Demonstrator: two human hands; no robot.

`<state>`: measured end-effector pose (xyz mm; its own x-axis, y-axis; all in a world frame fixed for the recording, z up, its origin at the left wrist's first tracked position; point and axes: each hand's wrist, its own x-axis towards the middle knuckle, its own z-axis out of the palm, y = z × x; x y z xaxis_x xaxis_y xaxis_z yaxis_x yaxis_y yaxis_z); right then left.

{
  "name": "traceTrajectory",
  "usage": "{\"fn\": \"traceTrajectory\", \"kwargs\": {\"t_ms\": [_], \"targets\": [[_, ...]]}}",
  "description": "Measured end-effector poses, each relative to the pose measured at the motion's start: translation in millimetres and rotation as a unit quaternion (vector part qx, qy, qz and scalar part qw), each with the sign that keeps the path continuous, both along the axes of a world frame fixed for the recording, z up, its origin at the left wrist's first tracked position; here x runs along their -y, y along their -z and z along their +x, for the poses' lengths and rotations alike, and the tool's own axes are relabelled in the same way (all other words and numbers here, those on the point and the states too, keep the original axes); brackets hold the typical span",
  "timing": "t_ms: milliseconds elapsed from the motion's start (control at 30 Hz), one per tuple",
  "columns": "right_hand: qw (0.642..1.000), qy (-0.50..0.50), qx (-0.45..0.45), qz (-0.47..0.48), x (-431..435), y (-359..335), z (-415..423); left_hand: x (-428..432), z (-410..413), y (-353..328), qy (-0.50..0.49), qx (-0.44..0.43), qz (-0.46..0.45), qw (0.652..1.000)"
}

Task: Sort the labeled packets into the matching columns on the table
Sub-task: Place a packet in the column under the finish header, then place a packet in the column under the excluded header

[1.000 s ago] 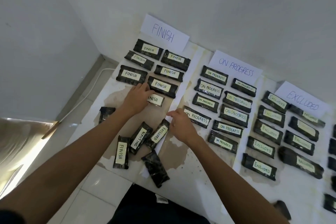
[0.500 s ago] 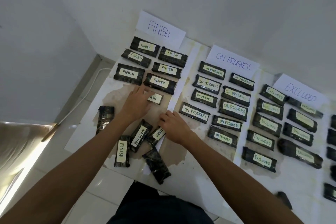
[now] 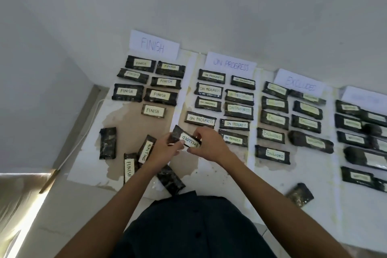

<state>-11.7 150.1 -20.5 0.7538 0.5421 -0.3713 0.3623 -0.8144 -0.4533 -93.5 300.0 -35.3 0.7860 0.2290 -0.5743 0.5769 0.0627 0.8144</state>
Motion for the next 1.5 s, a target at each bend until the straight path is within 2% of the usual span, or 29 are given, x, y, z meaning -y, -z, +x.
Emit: {"fn": "traceTrajectory", "kwargs": {"t_ms": [100,167,233,333,400,500,600,700,900,1133,1300,1500], "targets": [[0.986,0.079,-0.132,0.064,22,-7,-9,24,4,-4,0.015,0.008,0.006,1.0],[0.956,0.134,-0.223,0.139,39,-11,-13,41,9,-9,0.048,0.02,0.037,0.998],[0.929,0.188,-0.259,0.188,56,-14,-14,57,15,-11,0.104,0.047,0.098,0.989],[0.903,0.264,-0.274,0.2,80,-16,-14,83,19,-18,0.171,0.083,0.171,0.967],[0.873,0.327,-0.287,0.221,98,-15,-13,104,18,-20,0.244,0.122,0.237,0.933],[0.835,0.388,-0.291,0.26,127,-17,-11,139,19,-13,0.335,0.148,0.36,0.858],[0.821,0.402,-0.29,0.283,159,-18,-11,174,26,-9,0.343,0.159,0.409,0.83],[0.823,0.397,-0.285,0.29,196,-20,-10,205,35,-10,0.351,0.172,0.386,0.836],[0.838,0.442,-0.21,0.24,293,-13,-3,268,70,0,0.385,0.22,0.394,0.805],[0.848,0.495,-0.104,0.158,401,13,-4,360,114,25,0.441,0.234,0.408,0.765],[0.897,0.422,-0.065,0.115,441,40,-11,407,134,50,0.482,0.235,0.415,0.735],[0.953,0.279,-0.046,0.107,450,60,-14,424,141,68,0.502,0.215,0.427,0.721]]}}
